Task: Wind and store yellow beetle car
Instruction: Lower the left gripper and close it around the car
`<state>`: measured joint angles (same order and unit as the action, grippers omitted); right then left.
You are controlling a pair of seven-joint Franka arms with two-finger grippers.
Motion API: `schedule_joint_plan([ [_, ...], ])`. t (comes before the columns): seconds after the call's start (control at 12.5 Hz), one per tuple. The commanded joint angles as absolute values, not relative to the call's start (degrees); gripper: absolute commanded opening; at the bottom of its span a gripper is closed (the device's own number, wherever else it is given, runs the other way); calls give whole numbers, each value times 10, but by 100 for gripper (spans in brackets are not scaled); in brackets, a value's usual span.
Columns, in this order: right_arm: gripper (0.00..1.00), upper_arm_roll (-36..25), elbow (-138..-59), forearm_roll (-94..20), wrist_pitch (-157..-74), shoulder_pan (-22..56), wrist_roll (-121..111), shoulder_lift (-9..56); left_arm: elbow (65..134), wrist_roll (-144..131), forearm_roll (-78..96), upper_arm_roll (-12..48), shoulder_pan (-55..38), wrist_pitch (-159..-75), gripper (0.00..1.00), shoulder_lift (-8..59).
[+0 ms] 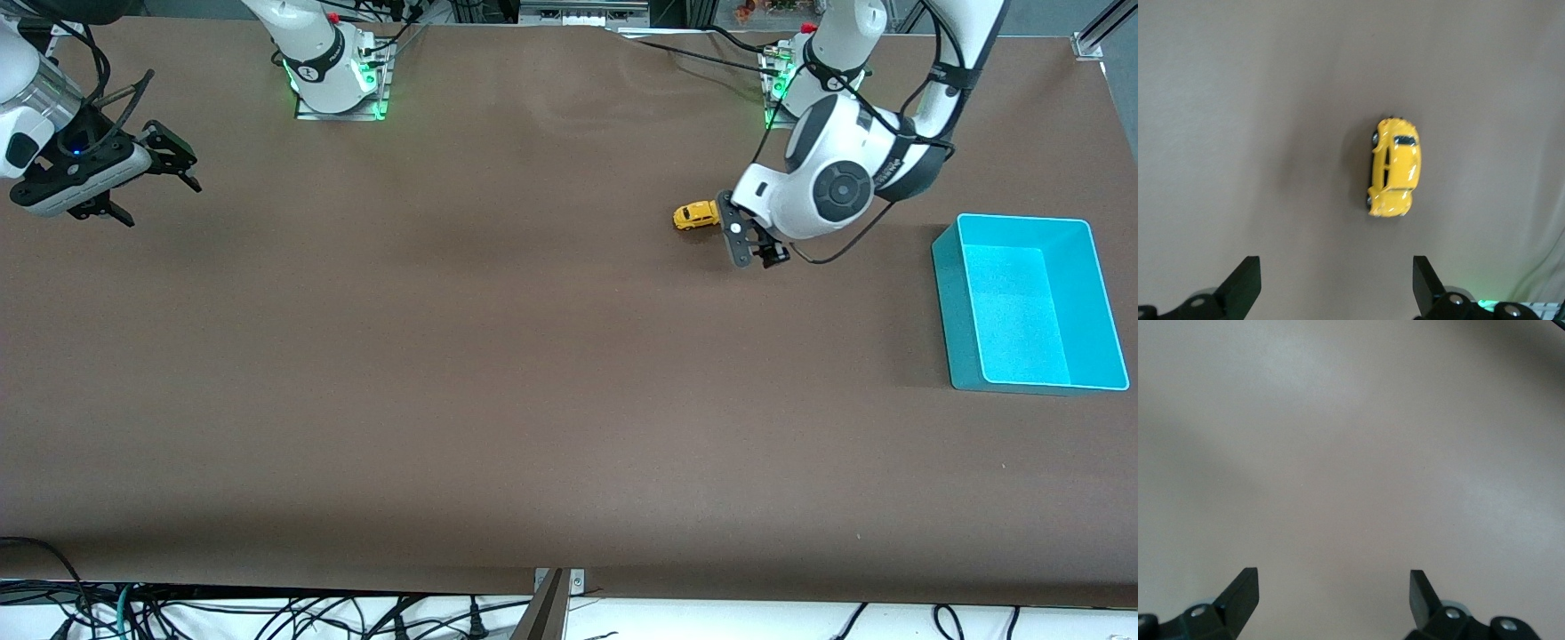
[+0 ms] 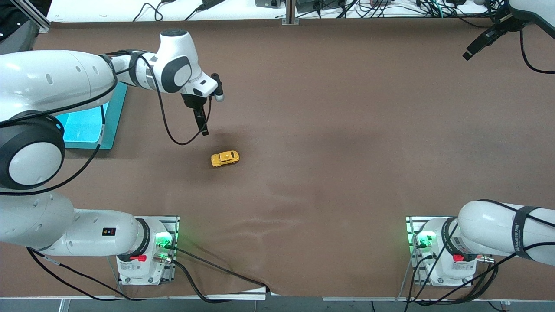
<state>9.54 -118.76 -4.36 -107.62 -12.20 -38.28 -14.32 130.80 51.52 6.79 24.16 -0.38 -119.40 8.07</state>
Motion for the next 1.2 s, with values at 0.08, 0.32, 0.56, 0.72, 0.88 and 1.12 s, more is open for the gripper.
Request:
schedule_joint_plan([
  [0.08,100,94,-1190,-20,-1063,-122,-360,-153,1367,492,91,276,3,-1252,100,60],
  [0.32,100,94,-1194,-5,-1063,-122,-322,-150,1399,442,101,323,2,-1305,100,62],
  [0.56,100,94,-1198,-5,-1066,-122,-322,-149,1417,395,101,370,2,-1334,100,64],
  [0.72,100,94,-1200,-5,-1072,-122,-321,-142,1441,395,100,380,1,-1376,100,67],
  [0.88,100,94,-1201,-5,-1081,-122,-320,-139,1468,395,99,390,0,-1417,100,73],
  [1.12,100,95,-1201,-4,-1082,-122,-320,-138,1471,397,88,390,0,-1429,100,81],
])
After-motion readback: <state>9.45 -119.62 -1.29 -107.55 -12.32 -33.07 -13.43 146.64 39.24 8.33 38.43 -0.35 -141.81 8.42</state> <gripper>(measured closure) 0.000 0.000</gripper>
